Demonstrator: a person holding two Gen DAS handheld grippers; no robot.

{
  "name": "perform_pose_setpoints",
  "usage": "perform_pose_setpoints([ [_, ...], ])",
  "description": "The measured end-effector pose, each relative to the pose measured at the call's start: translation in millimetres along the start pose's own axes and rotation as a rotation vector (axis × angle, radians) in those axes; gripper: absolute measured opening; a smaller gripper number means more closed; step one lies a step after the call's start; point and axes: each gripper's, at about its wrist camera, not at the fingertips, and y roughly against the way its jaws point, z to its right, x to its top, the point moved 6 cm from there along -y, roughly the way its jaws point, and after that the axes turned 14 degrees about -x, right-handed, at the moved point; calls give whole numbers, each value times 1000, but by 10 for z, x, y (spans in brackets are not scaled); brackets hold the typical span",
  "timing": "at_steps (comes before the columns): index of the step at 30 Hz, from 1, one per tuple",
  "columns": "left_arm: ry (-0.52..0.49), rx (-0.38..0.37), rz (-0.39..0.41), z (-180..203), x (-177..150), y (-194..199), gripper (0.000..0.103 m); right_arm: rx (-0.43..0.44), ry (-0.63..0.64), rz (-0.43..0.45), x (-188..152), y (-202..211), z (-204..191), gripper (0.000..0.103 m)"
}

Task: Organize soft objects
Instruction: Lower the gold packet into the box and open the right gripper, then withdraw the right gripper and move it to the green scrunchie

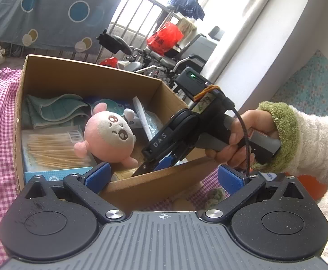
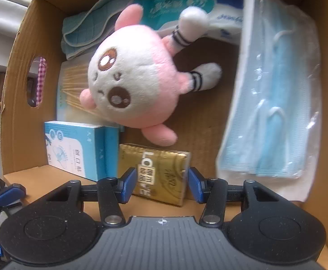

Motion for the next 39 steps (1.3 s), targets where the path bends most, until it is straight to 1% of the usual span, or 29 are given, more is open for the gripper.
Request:
perform_pose_setpoints([
  [3,-2,4,4,9,-2,15,102,25,14,27,26,32,-76,54],
  [7,1,22,4,9,2,20,102,19,9,65,29,74,-29,53],
  [8,5,27,5,12,3,25,102,15,5,85,17,113,8,53],
  [10,12,35,10,30,10,48,102,24,-6,155,-33,269,89,53],
  [12,13,45,13,58,14,74,102,61,-28,238,-141,495,177,54],
  [16,7,63,18,140,22,136,102,167,-89,425,-580,961,418,54],
  [18,8,63,21,191,36,154,102,200,-122,511,-880,1123,562,62],
  [20,1,57,17,264,45,153,102,221,-168,587,-1195,1218,712,65],
  [22,-21,51,-3,365,42,96,102,234,-226,634,-1498,1228,859,66],
  [24,-52,36,-41,487,13,-12,102,247,-296,666,-1772,1178,1026,70],
  [26,-80,13,-96,617,-30,-167,102,249,-365,689,-2011,1097,1197,70],
  [29,-112,-21,-182,784,-120,-444,102,239,-454,704,-2271,913,1403,70],
  [31,-129,-38,-257,861,-201,-679,102,245,-507,709,-2394,793,1527,70],
  [34,-171,-43,-370,928,-371,-1026,102,239,-578,700,-2504,601,1741,70],
  [36,-213,-41,-441,956,-499,-1244,102,229,-607,688,-2497,492,1839,70],
  [39,-266,-29,-529,980,-663,-1503,101,210,-620,676,-2513,353,1934,70],
])
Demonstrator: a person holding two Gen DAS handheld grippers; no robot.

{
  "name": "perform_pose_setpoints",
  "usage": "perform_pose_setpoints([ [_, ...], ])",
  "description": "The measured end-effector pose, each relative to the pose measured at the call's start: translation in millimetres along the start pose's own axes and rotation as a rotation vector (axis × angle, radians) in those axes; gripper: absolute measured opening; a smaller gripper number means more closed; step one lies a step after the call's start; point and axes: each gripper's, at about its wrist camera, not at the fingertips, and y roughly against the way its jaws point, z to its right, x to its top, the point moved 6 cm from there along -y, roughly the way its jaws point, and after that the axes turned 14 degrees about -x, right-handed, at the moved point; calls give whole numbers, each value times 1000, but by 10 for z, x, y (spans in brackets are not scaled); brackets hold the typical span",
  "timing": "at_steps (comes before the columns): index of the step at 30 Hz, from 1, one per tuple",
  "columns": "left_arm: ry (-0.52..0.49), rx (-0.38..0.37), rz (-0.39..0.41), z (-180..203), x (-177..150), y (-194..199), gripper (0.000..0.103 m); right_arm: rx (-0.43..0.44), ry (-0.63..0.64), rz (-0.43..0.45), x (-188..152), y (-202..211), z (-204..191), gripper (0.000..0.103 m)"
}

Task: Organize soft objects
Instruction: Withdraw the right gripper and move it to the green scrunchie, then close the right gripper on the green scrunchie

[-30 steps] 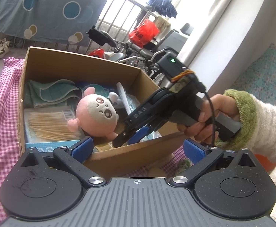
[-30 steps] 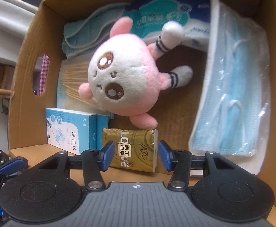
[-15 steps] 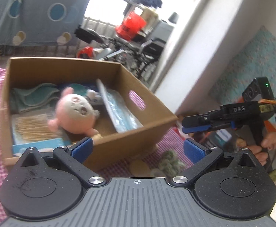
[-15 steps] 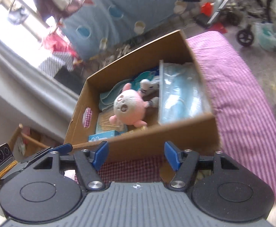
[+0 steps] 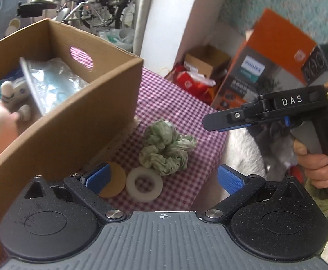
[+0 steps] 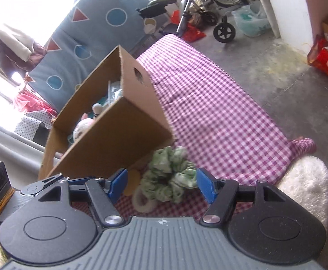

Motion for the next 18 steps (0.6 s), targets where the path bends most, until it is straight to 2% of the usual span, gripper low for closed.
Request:
perform_pose_setpoints([
  [5,-84,55,-49,60,42,-304,99,-37,32,-12,-36,-203,41,71],
  [10,-122,97,-79,68,73,-533,95,-31,83,-8,-31,-346,-15,70],
  [13,-138,110,-104,76,72,-648,87,-21,106,-12,-11,-430,-51,70],
  [18,-155,136,-143,69,98,-810,71,-13,129,-18,-8,-603,-78,55],
])
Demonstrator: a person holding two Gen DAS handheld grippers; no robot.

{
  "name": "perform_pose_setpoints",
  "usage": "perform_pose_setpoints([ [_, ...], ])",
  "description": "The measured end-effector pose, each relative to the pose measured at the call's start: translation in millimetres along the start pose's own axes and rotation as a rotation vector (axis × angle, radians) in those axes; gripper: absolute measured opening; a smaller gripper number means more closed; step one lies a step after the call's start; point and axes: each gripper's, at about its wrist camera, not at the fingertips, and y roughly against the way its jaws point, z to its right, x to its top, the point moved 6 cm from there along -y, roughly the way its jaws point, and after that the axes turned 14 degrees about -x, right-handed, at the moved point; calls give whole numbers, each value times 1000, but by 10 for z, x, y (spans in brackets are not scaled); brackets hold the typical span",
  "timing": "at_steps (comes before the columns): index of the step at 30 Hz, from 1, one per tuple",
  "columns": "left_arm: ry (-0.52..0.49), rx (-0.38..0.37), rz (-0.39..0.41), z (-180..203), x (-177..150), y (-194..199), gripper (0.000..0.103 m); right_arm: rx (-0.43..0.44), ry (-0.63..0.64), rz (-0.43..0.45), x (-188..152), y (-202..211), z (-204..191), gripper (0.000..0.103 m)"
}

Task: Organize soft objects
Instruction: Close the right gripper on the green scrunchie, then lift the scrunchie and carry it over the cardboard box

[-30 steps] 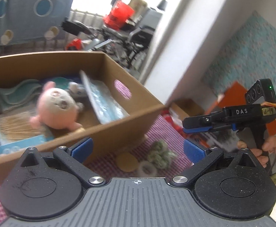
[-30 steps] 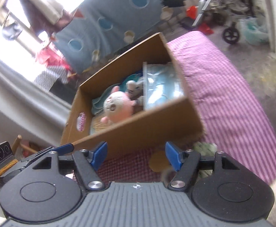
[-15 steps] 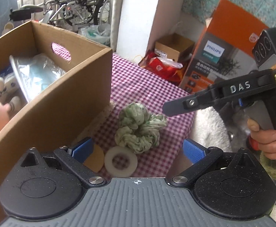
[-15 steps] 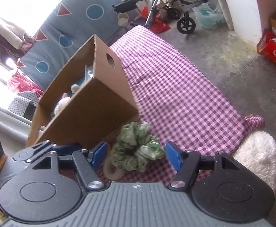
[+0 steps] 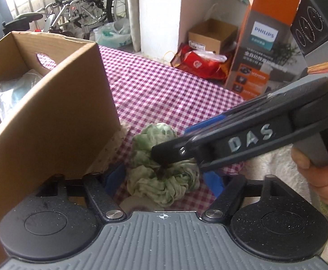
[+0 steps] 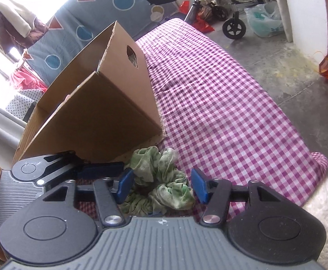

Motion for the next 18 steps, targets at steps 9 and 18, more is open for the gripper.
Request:
perform_pose_setpoints([
  [9,11,-10,6,-20,73,-143,62,59,-59,24,-14,-5,57,20],
  [18,10,-46,114,140,131,298,63,105,-41,132,10,619,-194,20],
])
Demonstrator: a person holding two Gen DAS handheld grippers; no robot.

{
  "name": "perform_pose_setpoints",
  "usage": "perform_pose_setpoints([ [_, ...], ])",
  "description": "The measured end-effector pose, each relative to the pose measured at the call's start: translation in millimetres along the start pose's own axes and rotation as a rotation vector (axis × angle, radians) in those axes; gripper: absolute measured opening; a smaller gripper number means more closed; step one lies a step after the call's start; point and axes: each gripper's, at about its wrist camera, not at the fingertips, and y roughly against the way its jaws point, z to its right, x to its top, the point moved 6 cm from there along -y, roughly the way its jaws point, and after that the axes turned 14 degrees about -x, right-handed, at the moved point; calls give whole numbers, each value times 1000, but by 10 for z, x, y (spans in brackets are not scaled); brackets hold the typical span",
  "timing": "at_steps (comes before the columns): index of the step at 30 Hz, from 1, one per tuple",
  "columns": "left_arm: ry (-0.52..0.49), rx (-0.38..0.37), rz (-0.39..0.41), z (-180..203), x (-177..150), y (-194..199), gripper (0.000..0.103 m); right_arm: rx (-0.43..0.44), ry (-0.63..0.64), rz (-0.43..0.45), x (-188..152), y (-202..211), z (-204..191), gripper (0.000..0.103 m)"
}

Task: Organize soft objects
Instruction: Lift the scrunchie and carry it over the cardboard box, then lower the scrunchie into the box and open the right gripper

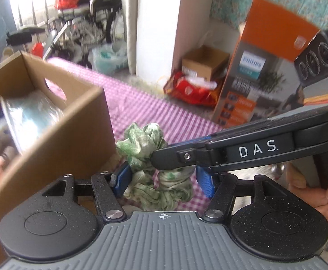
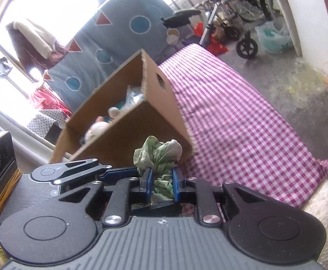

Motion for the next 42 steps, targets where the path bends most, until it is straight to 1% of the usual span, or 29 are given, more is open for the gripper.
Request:
perform_pose_setpoints([
  [4,-14,3,96,99,73,439,63,70,45,68,107,299,-331,20],
  [6,-17,24,144,128,115,664,64,117,76,96,200,386,-541,20],
  [9,2,66,204,109,197,944,64,164,148,125,364,414,-851,20],
  [11,22,95,238,32,252,1098,64,194,192,112,506,347,-1051,20],
  [13,36,129,261,-69,314,1195,64,218,236,80,648,240,-1236,20],
  [16,74,157,275,-312,419,1289,64,229,285,-19,865,-57,-1451,20],
  [19,128,169,256,-657,534,1267,64,220,305,-142,1056,-435,-1601,20],
  [24,259,180,172,-1335,610,984,64,156,304,-325,1223,-1162,-1708,20],
  [28,306,196,105,-1744,604,762,64,92,321,-414,1250,-1630,-1698,21],
  [30,325,219,77,-1895,515,734,65,62,315,-463,1267,-1854,-1666,22],
  [31,335,229,61,-1963,510,685,66,49,317,-479,1273,-1957,-1659,22],
  [33,345,254,31,-2066,461,650,73,5,326,-487,1276,-2113,-1637,22],
  [34,341,265,22,-2103,452,623,75,-12,331,-493,1275,-2175,-1624,22],
  [36,334,277,5,-2135,421,600,79,-44,308,-505,1296,-2250,-1557,23],
  [38,338,292,6,-2146,407,618,82,-41,276,-522,1292,-2281,-1503,24],
  [40,335,292,26,-2106,409,685,82,-29,253,-519,1302,-2238,-1466,27],
  [41,332,289,36,-2089,413,724,82,-27,255,-506,1314,-2196,-1453,32],
  [42,329,289,47,-2059,421,775,83,-29,255,-490,1346,-2173,-1457,40],
])
